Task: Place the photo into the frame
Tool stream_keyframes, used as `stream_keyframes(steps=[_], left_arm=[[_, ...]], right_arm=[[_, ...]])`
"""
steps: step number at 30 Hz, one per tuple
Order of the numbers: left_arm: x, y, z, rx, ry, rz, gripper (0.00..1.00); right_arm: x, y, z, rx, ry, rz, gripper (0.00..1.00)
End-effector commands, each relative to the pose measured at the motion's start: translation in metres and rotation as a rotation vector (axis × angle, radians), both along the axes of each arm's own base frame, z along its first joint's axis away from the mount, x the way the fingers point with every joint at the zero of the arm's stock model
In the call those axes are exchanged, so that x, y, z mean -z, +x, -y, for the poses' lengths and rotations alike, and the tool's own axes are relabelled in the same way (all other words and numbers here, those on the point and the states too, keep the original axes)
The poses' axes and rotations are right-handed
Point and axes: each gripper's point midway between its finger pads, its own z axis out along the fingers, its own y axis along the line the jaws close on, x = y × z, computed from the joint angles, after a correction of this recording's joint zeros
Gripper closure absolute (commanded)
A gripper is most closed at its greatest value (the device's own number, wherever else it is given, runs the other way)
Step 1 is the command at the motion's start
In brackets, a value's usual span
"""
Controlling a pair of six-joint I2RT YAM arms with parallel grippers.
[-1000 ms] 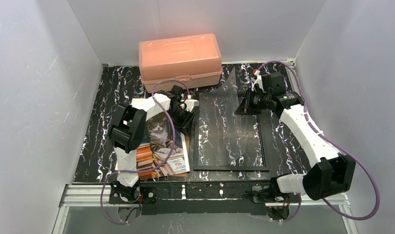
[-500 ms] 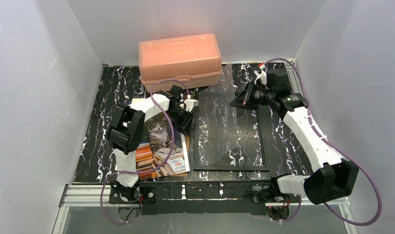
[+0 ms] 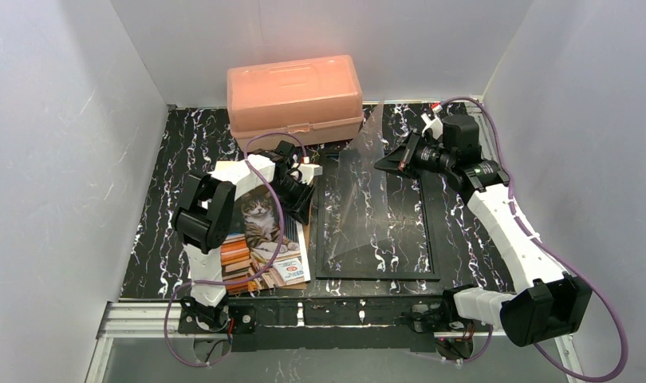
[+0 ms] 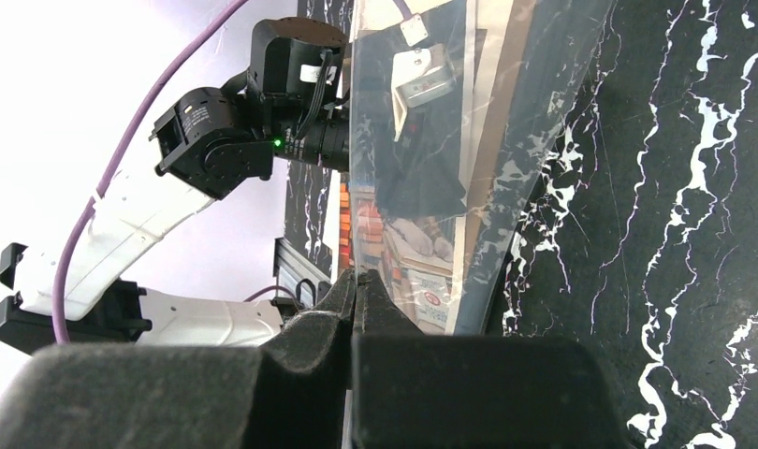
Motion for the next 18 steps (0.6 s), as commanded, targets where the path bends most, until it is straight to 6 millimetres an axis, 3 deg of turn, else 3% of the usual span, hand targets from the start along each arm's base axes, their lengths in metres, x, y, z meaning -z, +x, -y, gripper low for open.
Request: stream_keyframes(steps=[1, 8, 18], left_arm=[[-0.019, -0.003, -0.004, 0.006, -0.016, 0.031, 0.74], [-0.019, -0.003, -0.003, -0.001, -0.020, 0.022, 0.74], [-0.020, 0.000, -0.001, -0.006, -0.023, 0.022, 0.74]], right_arm=[[-0.012, -0.006, 0.001, -0.015, 0.022, 0.057, 0.99], [-0.010, -0.010, -0.002, -0.062, 0.019, 0.089, 0.99], [0.002, -0.002, 0.008, -0.107, -0.142, 0.132, 0.99]])
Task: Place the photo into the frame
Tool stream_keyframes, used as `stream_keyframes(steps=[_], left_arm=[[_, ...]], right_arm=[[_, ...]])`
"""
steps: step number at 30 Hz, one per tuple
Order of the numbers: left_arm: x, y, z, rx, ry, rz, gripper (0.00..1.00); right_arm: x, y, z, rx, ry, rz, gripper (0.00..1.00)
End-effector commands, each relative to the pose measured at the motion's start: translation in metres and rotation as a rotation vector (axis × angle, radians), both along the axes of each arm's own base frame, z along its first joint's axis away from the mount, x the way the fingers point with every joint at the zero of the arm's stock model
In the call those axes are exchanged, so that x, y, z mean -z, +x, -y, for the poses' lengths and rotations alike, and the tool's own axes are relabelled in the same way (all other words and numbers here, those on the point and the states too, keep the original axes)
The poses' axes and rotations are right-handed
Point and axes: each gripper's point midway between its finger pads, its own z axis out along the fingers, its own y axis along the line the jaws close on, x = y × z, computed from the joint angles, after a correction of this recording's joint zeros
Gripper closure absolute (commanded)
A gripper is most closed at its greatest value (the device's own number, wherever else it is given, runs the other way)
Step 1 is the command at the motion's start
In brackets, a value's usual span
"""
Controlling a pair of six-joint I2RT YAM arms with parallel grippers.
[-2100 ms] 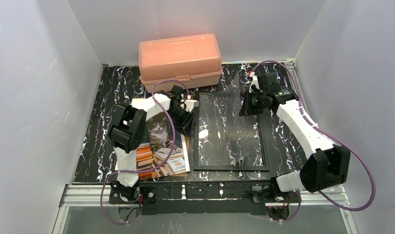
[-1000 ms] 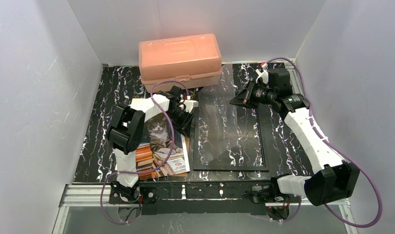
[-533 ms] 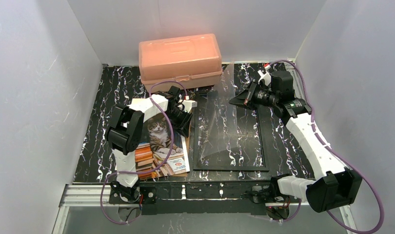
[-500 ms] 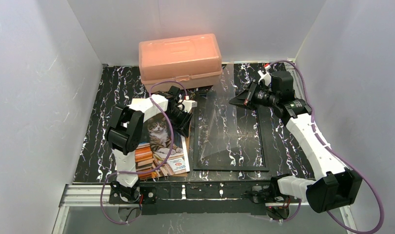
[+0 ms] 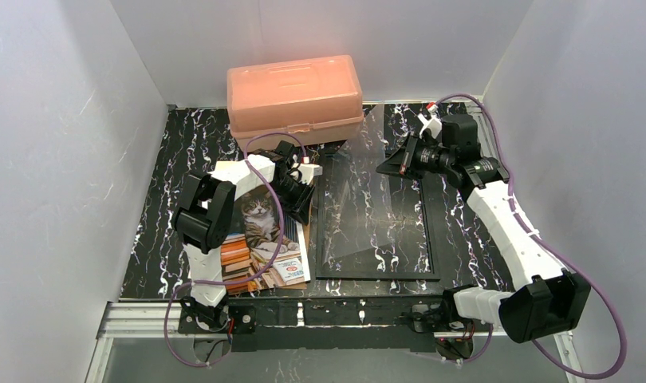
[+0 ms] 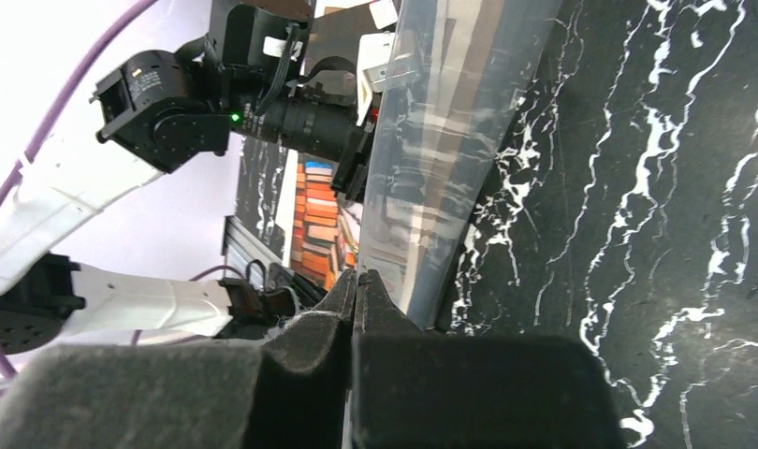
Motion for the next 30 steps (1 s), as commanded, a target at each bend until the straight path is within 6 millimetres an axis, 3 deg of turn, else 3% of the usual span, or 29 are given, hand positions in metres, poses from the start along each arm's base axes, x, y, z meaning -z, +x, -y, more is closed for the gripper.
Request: stream_keyframes(steps=[1, 9, 16, 30], left_arm=[[-0.019, 0.000, -0.001, -0.004, -0.022, 0.022, 0.74], [-0.018, 0.000, -0.002, -0.002, -0.018, 0.023, 0.75], [-0.019, 0.001, -0.002, 0.003, -0.019, 0.028, 0.75], [-0.017, 0.000, -0.003, 0.004, -0.015, 0.024, 0.77]], right_arm=[[-0.010, 0.002, 0.003, -0.053, -0.062, 0.086, 0.99], [0.001, 0.010, 0.010, -0.074, -0.154, 0.096, 0.99], [0.025, 0.016, 0.040, -0.002, -0.356, 0.066, 0.99], [0.051, 0.016, 0.054, 0.023, -0.447, 0.025, 0.95]])
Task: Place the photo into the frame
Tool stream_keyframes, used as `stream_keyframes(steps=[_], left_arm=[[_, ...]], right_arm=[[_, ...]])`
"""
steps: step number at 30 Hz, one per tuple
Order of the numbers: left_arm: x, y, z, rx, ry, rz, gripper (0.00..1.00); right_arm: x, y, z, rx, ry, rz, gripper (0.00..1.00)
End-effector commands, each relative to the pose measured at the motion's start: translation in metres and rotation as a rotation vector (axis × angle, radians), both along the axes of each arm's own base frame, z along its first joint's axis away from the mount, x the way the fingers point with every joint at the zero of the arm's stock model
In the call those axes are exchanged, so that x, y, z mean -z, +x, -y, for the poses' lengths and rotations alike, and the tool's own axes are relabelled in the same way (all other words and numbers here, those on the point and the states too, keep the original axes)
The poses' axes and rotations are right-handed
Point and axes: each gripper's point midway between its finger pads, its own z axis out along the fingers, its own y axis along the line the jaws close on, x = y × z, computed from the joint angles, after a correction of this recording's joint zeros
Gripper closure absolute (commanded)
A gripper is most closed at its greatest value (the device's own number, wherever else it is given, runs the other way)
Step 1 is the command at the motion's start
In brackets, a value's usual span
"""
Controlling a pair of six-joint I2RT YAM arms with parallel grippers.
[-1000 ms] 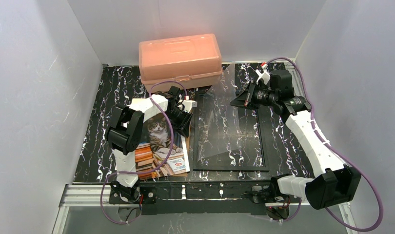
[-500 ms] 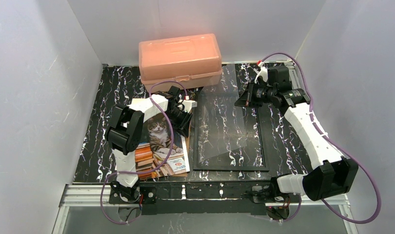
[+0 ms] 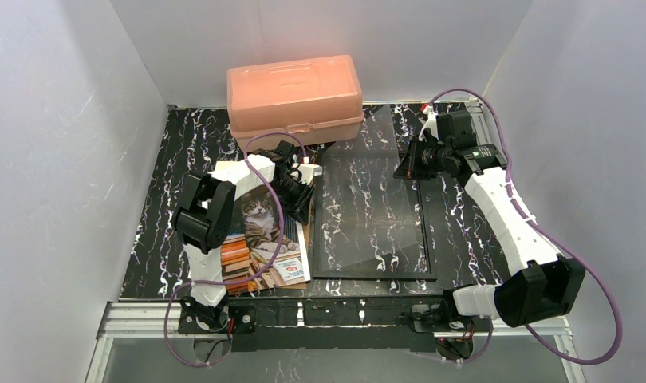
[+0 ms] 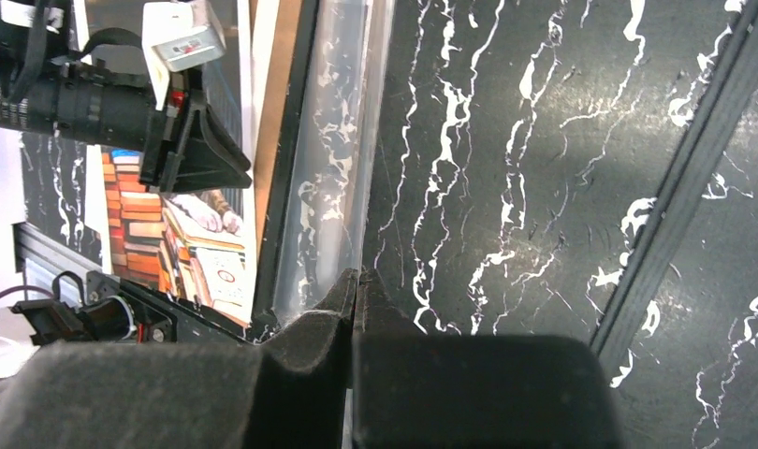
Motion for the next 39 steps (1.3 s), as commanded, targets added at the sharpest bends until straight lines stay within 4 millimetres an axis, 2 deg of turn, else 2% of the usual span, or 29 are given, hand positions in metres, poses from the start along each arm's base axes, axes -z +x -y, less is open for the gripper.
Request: stream_keyframes(steps=[1, 6, 16, 20, 23, 29, 32, 35, 39], left_arm=[[-0.017, -0.001, -0.003, 0.006, -0.014, 0.023, 0.77], [-0.016, -0.001, -0.003, 0.004, -0.013, 0.020, 0.77], [-0.014, -0.001, -0.003, 0.005, -0.011, 0.014, 0.78], [-0.010, 0.000, -0.002, 0.003, -0.010, 0.007, 0.78], [-0.007, 0.001, 0.000, -0.003, -0.012, -0.002, 0.78], [-0.005, 0.000, 0.003, -0.012, -0.027, -0.020, 0.78], [-0.005, -0.002, 0.004, -0.017, -0.037, -0.028, 0.79], [-0.005, -0.003, 0.005, -0.020, -0.043, -0.035, 0.79], [-0.004, -0.002, 0.005, -0.018, -0.038, -0.032, 0.79]], right_arm=[[0.007, -0.002, 0.009, 0.005, -0.064, -0.003, 0.95], [0.013, -0.005, 0.012, 0.013, -0.074, -0.011, 0.90], [0.029, -0.008, 0.002, 0.014, -0.005, -0.052, 0.90], [0.029, -0.009, -0.002, 0.026, 0.025, -0.056, 0.90], [0.019, -0.009, -0.011, 0.026, 0.098, -0.058, 0.91], [-0.026, -0.009, -0.035, 0.025, 0.312, -0.023, 0.94], [-0.041, -0.011, -0.041, 0.022, 0.375, -0.018, 0.96], [-0.047, -0.014, -0.043, 0.018, 0.401, -0.011, 0.96], [-0.033, -0.019, -0.042, 0.023, 0.397, -0.042, 0.97]])
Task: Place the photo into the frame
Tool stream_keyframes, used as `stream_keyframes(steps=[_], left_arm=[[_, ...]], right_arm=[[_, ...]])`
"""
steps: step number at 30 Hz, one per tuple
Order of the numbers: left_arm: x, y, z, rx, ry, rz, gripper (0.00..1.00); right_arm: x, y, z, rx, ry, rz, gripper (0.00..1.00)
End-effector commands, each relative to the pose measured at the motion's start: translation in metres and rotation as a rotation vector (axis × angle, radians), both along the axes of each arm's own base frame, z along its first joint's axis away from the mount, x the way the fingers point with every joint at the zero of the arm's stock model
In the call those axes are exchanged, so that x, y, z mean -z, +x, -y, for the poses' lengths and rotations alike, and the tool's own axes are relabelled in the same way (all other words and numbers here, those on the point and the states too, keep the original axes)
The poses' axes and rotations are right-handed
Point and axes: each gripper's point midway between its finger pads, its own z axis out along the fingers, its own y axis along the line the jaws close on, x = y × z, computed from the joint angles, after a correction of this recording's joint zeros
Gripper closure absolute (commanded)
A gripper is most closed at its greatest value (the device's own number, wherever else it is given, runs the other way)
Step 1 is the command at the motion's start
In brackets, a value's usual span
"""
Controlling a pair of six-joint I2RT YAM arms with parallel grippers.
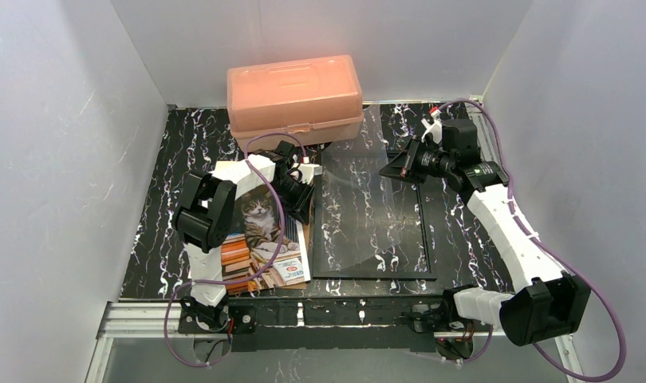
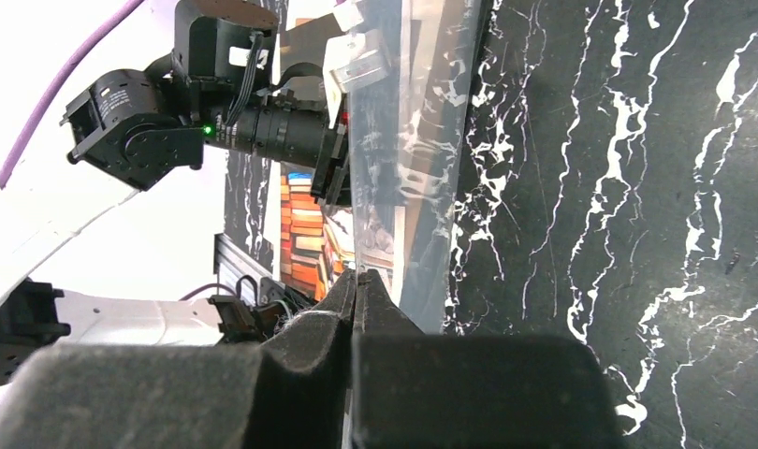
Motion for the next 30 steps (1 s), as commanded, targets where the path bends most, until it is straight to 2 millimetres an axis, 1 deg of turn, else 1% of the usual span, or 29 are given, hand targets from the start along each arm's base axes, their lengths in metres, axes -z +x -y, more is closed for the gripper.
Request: stream_keyframes(steps=[1, 3, 6, 12, 16, 17, 20, 24, 26, 30], left_arm=[[-0.004, -0.004, 0.001, 0.001, -0.020, -0.018, 0.79], [-0.004, -0.004, 0.001, 0.002, -0.019, -0.020, 0.79], [-0.003, -0.005, 0.001, 0.000, -0.017, -0.022, 0.80], [-0.013, -0.003, 0.002, -0.005, -0.027, -0.015, 0.81], [-0.017, 0.001, 0.002, -0.033, -0.031, -0.026, 0.81], [-0.017, 0.002, 0.002, -0.041, -0.034, -0.034, 0.80], [-0.017, 0.003, 0.005, -0.061, -0.039, -0.062, 0.65], [-0.008, 0.008, 0.006, -0.098, -0.011, -0.083, 0.51], [-0.002, 0.013, 0.006, -0.111, 0.008, -0.077, 0.48], [0.010, 0.024, 0.005, -0.132, 0.038, -0.060, 0.48]], right_arm=[[-0.001, -0.006, -0.006, -0.016, 0.060, -0.003, 0.97], [0.000, -0.007, -0.008, -0.011, 0.082, -0.013, 0.98], [-0.004, -0.006, -0.011, 0.002, 0.125, -0.024, 0.99], [-0.035, -0.002, -0.016, 0.031, 0.213, 0.001, 0.99], [-0.048, 0.000, -0.011, 0.060, 0.202, 0.029, 0.99], [-0.051, 0.000, -0.008, 0.068, 0.182, 0.043, 0.99], [-0.058, 0.000, 0.000, 0.092, 0.129, 0.075, 0.99], [-0.066, -0.005, 0.010, 0.108, 0.059, 0.107, 0.99], [-0.067, -0.008, 0.016, 0.118, 0.025, 0.120, 0.99], [-0.066, -0.016, 0.020, 0.106, 0.000, 0.127, 0.99]])
